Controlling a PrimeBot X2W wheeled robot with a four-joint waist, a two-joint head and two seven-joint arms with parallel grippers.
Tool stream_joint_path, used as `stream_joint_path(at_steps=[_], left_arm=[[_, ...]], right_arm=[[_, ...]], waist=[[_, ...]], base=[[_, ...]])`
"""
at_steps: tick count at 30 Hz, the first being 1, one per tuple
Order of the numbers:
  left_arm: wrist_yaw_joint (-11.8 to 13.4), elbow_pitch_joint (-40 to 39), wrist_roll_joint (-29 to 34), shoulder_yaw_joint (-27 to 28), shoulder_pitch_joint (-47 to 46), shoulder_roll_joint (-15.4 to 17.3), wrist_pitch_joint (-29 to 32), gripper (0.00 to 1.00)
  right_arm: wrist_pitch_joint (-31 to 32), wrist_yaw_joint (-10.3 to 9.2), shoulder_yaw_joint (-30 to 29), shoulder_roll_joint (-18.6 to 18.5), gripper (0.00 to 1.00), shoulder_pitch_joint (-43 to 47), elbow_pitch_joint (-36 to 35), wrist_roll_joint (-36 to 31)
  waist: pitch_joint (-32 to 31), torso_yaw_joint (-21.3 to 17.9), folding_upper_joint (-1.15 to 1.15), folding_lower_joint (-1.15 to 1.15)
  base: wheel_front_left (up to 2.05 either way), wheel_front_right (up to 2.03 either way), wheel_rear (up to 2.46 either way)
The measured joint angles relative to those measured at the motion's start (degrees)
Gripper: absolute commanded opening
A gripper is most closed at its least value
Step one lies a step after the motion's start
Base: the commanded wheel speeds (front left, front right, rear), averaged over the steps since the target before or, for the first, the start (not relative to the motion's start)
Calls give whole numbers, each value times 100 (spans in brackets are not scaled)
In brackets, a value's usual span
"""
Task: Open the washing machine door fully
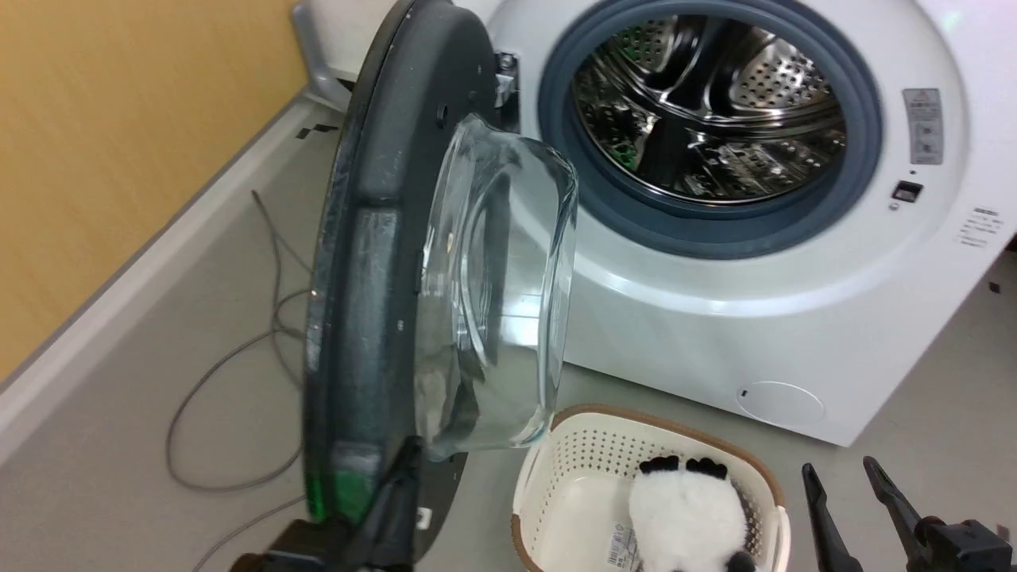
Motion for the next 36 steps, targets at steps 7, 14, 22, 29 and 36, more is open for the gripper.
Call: stream_joint_path(at_steps=[7, 14, 22, 29, 36], left_arm=[[108, 276, -229, 628, -2, 292, -191, 0], [116, 1006, -566, 1407, -328, 641, -515, 0], [-25, 2276, -1020, 2278, -1001, 989, -853, 0], [-301, 3601, -1015, 2754, -1827, 1452, -949, 0], [-523, 4212, -656, 3069, -2161, 1545, -950, 0]], right_arm=[[3, 0, 5, 0, 100, -1, -1, 3], [53, 0, 31, 1, 100, -3, -20, 7], [138, 0, 79, 1, 100, -3, -34, 51], [207, 0, 120, 1, 100, -48, -69, 52], [255, -1, 146, 1, 100, -75, -70, 53]], waist=[[6, 125, 0, 0], [31, -1, 0, 0], [82, -225, 0, 0], [200, -394, 0, 1], [182, -497, 0, 1]], base=[[0, 0, 0], [0, 0, 0], [0, 0, 0], [0, 0, 0], [0, 0, 0]])
